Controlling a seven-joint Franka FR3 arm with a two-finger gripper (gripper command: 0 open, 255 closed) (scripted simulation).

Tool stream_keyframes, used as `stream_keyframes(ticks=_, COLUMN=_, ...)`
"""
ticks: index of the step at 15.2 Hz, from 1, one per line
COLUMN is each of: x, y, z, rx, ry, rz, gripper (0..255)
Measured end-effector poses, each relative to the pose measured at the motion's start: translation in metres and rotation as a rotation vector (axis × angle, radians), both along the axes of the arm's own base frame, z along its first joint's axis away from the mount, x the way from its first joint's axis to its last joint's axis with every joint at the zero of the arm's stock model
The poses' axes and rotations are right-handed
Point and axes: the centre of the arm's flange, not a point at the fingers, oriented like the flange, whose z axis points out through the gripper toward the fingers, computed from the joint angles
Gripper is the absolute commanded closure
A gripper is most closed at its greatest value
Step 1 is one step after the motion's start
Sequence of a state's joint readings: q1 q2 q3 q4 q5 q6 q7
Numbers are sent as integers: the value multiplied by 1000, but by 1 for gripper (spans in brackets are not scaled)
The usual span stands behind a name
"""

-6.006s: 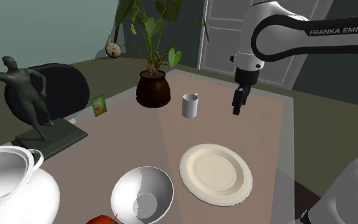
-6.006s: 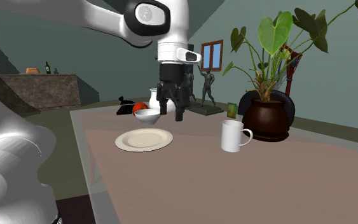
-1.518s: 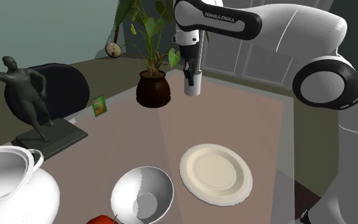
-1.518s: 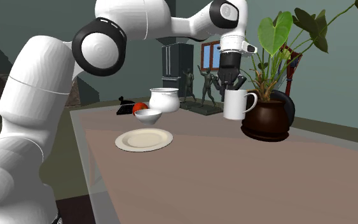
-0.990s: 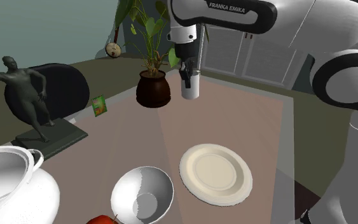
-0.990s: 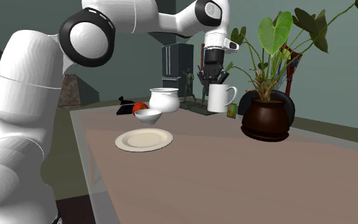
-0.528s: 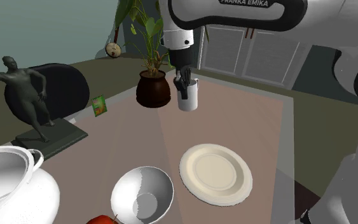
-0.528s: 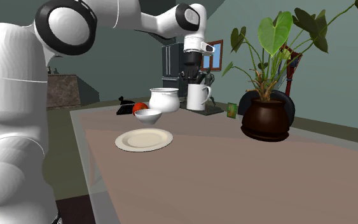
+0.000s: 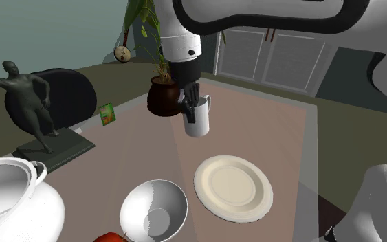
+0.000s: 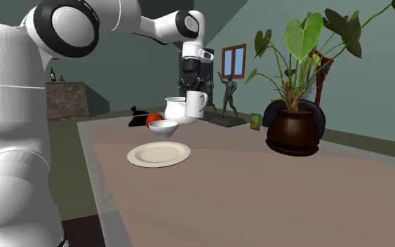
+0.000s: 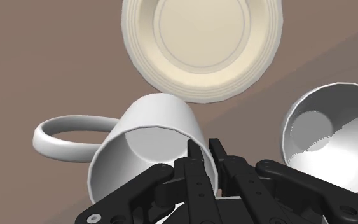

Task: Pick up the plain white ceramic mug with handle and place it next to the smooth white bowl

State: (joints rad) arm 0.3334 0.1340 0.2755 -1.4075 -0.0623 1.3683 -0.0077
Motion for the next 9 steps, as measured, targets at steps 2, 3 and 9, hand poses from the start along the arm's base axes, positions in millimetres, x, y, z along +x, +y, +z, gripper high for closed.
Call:
stream_keyframes(ticks=2, x=-16, y=21, z=-1, rx=0, ry=1, rz=0, gripper=255)
stream_keyframes(ticks=3, x=-26, y=30, z=1, rx=0, ry=1, rz=-1, gripper=255)
stream_keyframes(ticks=9, x=-74, y=92, z=1, rx=0, ry=1, rz=0, gripper=255)
